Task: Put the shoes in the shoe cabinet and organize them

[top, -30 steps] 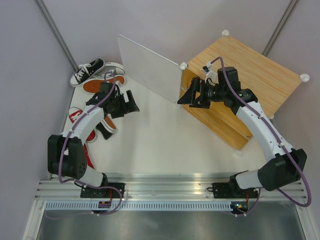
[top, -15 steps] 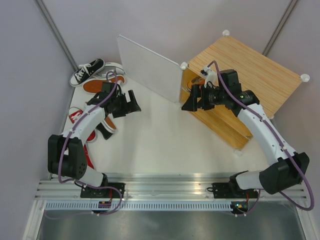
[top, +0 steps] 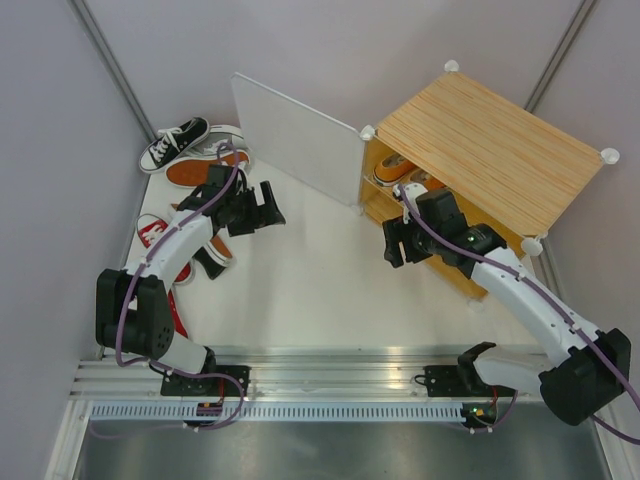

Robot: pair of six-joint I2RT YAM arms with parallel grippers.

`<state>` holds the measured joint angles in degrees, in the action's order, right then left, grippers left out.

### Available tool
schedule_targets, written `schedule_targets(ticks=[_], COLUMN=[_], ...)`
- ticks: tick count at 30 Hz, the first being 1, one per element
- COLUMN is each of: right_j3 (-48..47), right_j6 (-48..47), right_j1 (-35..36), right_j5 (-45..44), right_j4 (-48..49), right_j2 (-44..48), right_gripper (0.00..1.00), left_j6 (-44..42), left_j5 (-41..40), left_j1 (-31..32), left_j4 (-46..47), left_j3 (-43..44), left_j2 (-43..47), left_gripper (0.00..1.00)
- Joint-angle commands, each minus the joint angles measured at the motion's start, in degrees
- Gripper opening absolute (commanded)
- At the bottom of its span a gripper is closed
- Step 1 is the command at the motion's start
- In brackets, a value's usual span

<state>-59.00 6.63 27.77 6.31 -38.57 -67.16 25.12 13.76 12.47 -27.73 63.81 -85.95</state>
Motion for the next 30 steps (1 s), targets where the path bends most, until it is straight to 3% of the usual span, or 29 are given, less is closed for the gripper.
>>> schedule_targets(ticks=[1,7,12,16,25,30], right_j3=[2.48,6.27,5.92,4.16,-2.08,-3.05], right_j6=[-0.57,-1.62,-0.83,-1.53,-1.01,-0.4], right_j1=[0.09,-0.43,-3.42,-7.19,-10.62,-10.81], right_j5=[-8.05,-19.21,-23.44,-26.69,-27.93,-16.81], right_j4=[3.58,7.8,14.56,19.05,23.79,23.8], right_j2=[1.41,-0.95,-4.21,-8.59,-17.31,-15.64], right_gripper=[0.75,0.69,0.57,0.53,0.53,0.56], left_j6=[0.54,0.63,0.72,0.63,0.01,-0.34], left_j5=[0.04,-0.75,-0.93,-1.28,-1.98,-2.86], left_j1=[0.71,0.89,0.89,0.89,0.89,0.89], left_j4=[0.3,0.39,0.3,0.3,0.22,-0.05], left_j3=[0.88,0.61,0.44,0.26,0.09,0.08], left_j2=[2.11,2.11,2.19,2.37,2.45,2.54], left_gripper=[1.0,1.0,1.0,1.0,1.0,1.0])
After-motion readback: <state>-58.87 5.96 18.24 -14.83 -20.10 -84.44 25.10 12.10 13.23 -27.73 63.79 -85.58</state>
